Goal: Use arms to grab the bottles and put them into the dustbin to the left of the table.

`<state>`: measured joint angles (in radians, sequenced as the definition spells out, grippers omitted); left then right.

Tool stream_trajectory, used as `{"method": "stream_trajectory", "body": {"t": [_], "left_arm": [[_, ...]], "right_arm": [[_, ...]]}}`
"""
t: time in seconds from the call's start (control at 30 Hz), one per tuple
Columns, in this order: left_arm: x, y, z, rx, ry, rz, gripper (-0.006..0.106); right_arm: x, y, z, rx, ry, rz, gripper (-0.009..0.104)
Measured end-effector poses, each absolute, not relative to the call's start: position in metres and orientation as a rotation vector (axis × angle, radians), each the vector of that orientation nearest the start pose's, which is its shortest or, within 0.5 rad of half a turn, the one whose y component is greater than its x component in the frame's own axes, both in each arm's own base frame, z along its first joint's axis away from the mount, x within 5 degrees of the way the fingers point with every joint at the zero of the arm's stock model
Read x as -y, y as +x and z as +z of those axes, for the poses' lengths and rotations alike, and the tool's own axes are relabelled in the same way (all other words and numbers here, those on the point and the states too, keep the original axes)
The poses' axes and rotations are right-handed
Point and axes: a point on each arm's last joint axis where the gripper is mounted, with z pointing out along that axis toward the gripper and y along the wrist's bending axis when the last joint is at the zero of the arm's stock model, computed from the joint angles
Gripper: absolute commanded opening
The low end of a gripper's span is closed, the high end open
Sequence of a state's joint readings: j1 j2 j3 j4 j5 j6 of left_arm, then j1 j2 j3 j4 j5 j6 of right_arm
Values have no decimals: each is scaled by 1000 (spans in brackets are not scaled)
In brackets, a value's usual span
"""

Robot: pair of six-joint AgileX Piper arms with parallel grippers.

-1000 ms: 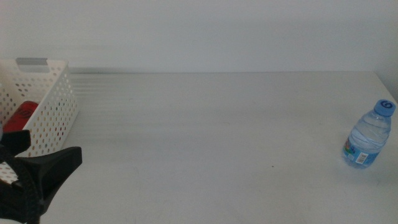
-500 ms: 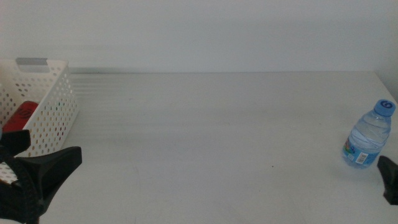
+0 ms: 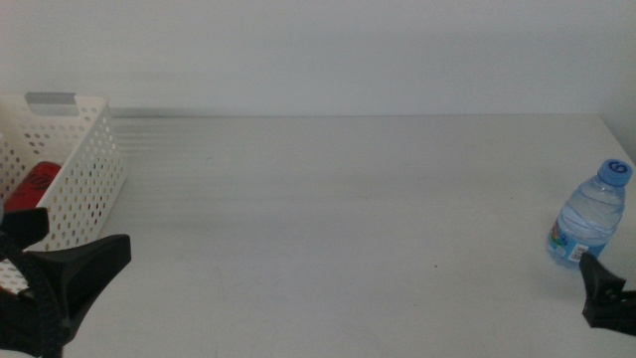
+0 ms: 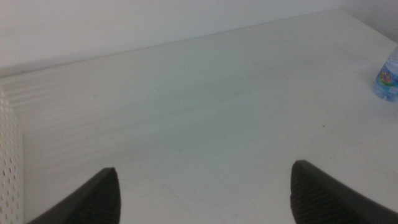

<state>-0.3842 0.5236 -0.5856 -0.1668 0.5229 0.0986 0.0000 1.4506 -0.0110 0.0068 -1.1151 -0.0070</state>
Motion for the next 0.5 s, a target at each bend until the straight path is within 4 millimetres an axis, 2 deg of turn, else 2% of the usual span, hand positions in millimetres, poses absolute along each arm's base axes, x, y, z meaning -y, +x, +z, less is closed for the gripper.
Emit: {"method": "stream_trajectory", "body": {"t": [0.23,0.5], "left_arm": [[46,94,324,-1918,384,-366,90],[46,94,324,-1918,384,-366,90]], "right_arm": [[6,187,116,-1959,68,-49,76],[6,212,123,-1886,62,-44,76]]}}
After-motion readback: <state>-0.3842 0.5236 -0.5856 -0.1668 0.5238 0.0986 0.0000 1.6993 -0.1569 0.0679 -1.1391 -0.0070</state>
